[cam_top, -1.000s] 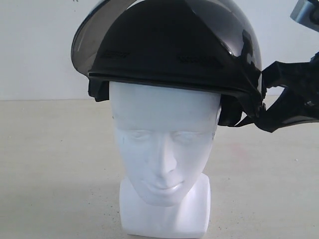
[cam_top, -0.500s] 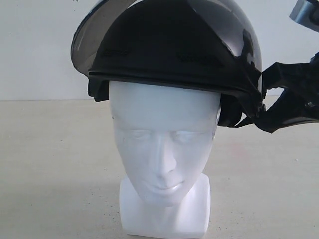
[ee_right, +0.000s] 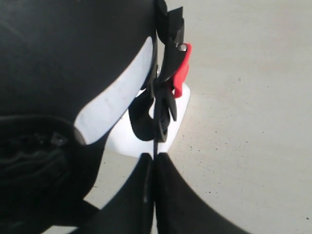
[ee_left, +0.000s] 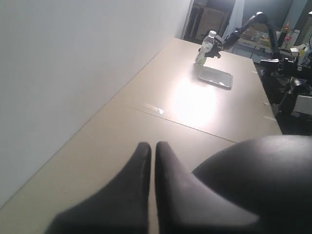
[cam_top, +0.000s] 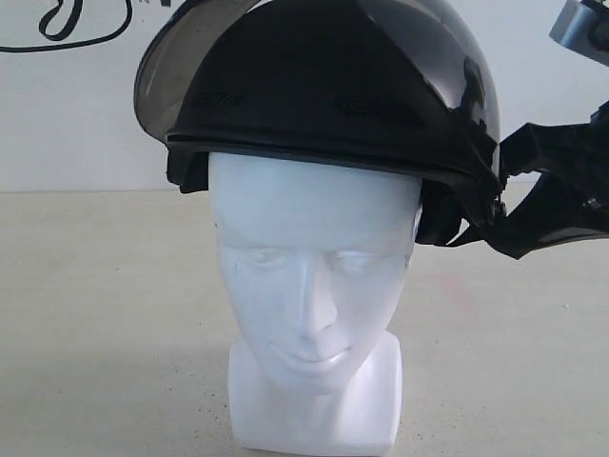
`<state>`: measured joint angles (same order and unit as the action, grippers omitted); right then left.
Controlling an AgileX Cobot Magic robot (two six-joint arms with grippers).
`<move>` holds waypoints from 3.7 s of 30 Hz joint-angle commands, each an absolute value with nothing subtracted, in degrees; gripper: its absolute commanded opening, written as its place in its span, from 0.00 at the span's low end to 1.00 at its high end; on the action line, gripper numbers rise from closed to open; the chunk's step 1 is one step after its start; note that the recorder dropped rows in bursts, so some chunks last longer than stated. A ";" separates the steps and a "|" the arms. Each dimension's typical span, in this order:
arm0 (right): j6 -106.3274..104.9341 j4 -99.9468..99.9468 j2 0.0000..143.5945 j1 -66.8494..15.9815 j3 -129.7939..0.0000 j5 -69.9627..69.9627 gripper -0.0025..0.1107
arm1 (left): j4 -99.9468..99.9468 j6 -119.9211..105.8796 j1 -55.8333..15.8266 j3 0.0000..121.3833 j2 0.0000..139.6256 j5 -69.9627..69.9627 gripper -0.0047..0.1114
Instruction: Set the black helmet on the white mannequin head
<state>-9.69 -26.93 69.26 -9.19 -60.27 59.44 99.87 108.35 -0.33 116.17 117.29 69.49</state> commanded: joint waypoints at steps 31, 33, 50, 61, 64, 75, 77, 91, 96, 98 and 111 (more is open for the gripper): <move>-11.09 -17.88 65.61 -8.55 -59.58 66.37 0.02 | 99.95 112.68 -7.42 103.37 107.88 69.96 0.08; -11.09 -17.88 65.31 -8.55 -59.58 66.43 0.02 | 99.95 111.75 -7.42 100.23 106.04 69.96 0.08; -10.25 -17.64 65.29 -8.55 -59.58 65.78 0.02 | 99.95 107.59 -8.17 83.24 96.63 69.96 0.08; -10.59 -19.72 65.29 -8.55 -59.58 63.46 0.50 | 99.95 107.51 -14.58 83.24 96.08 69.96 0.08; -9.95 -19.96 65.20 -8.55 -60.01 63.01 0.56 | 99.95 107.51 -14.58 83.24 96.08 69.96 0.08; -5.87 -18.48 65.20 -8.55 -72.96 63.31 0.51 | 99.95 107.75 -14.56 83.24 96.08 69.96 0.08; -6.34 -20.45 65.20 -8.55 -74.57 63.42 0.50 | 99.95 107.73 -14.56 83.24 96.21 69.96 0.08; -21.84 -40.82 65.40 -8.55 -86.59 65.48 0.02 | 99.95 106.99 -17.23 78.02 96.34 69.96 0.08; -21.84 -40.82 65.79 -8.55 -86.59 68.05 0.02 | 99.95 106.84 -20.08 77.32 96.34 69.96 0.08; -22.13 -40.82 66.51 -8.55 -86.59 68.32 0.02 | 99.95 106.84 -20.90 77.32 96.34 69.96 0.08; -27.14 -45.95 79.32 -8.55 -93.35 68.31 0.02 | 99.95 107.07 -21.39 76.01 96.34 69.96 0.08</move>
